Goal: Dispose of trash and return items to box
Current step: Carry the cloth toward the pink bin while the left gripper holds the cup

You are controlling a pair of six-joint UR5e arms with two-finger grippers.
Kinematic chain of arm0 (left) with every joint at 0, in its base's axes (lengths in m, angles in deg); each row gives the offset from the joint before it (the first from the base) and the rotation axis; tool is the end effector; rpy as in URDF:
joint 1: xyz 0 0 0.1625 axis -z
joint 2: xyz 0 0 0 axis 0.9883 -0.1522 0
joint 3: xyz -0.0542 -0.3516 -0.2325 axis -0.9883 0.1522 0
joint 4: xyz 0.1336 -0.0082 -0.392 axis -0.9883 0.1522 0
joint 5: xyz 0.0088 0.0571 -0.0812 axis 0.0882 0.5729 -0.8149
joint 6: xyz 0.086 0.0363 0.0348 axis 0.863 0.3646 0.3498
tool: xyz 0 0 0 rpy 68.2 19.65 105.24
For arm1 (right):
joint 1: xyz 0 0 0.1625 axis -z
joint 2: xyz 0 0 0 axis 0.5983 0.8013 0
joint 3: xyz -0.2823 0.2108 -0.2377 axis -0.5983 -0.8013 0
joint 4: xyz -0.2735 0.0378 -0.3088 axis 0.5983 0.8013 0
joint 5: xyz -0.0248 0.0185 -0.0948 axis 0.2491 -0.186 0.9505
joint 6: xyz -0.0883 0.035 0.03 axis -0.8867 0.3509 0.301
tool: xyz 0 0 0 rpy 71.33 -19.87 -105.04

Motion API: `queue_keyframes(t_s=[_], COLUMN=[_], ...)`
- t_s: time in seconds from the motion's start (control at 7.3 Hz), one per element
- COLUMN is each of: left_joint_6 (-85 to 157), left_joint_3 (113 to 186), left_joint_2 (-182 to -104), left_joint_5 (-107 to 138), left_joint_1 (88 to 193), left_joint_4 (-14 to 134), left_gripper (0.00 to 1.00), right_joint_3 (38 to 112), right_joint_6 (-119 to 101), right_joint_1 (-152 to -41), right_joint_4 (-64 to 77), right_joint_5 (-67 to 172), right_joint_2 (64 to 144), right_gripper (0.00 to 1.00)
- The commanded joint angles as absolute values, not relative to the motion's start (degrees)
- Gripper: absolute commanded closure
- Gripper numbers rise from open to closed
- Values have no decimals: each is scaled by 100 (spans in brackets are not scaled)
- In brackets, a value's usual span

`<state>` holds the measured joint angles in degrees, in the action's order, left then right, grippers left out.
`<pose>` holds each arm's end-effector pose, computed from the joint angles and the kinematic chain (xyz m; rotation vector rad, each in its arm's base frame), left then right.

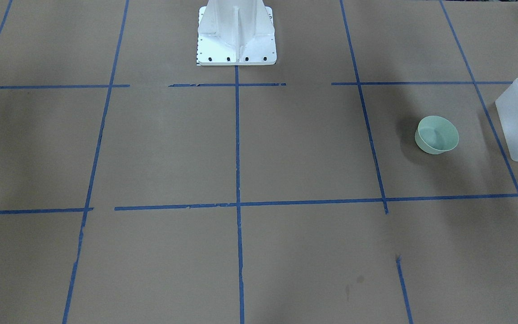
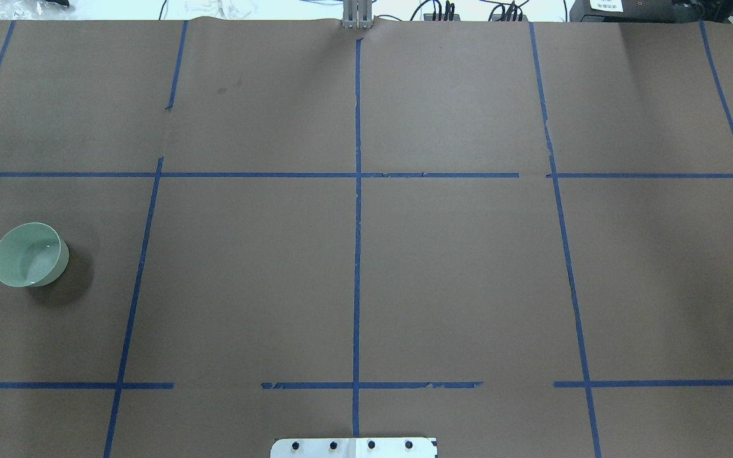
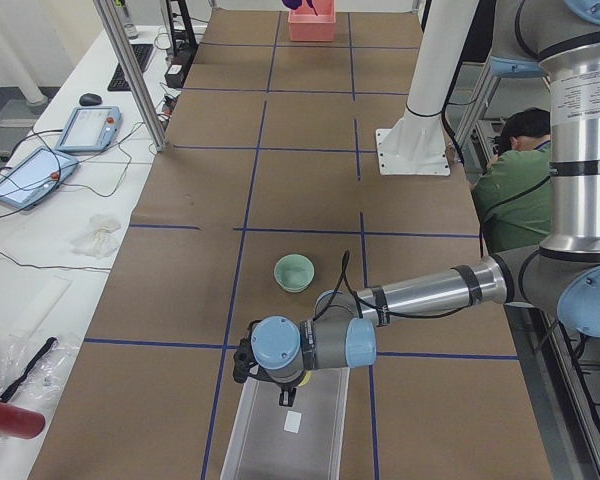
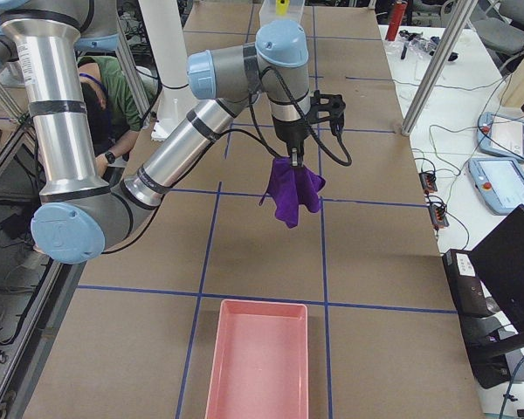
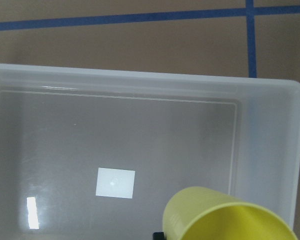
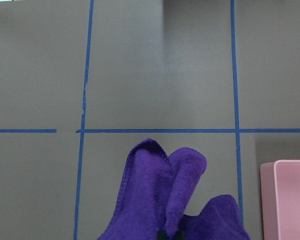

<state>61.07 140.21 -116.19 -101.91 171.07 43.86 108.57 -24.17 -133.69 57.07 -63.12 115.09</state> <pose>-0.0568 -0.4201 0.7625 -0.0075 0.8598 0.1357 0.1124 -0.4389 0.3536 0.1771 -0.8406 0.0746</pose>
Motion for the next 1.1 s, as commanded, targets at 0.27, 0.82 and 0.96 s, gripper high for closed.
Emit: queue_keyframes(t_s=[0.27,0.82,0.96], left_joint_6=[5728,5745,5754], left_joint_3=[13509,13482,13500], left_joint_2=[-11623,-11623,-11623], left_joint_5=[-10228,-10175,-10175], left_joint_1=[16720,16667,16676], left_joint_4=[5323,5455,5473], left_gripper=[100,46,38], right_joint_3=[10643,10643,10643], right_joint_6=[-2835,-2932,-2932], right_joint_1=[-13580,-13624,-13641], right_joint_4=[5721,5721,5721], right_joint_5=[-6304,-6304,-6295], right_joint_2=[11547,11609,11609], right_gripper=[100,100,100])
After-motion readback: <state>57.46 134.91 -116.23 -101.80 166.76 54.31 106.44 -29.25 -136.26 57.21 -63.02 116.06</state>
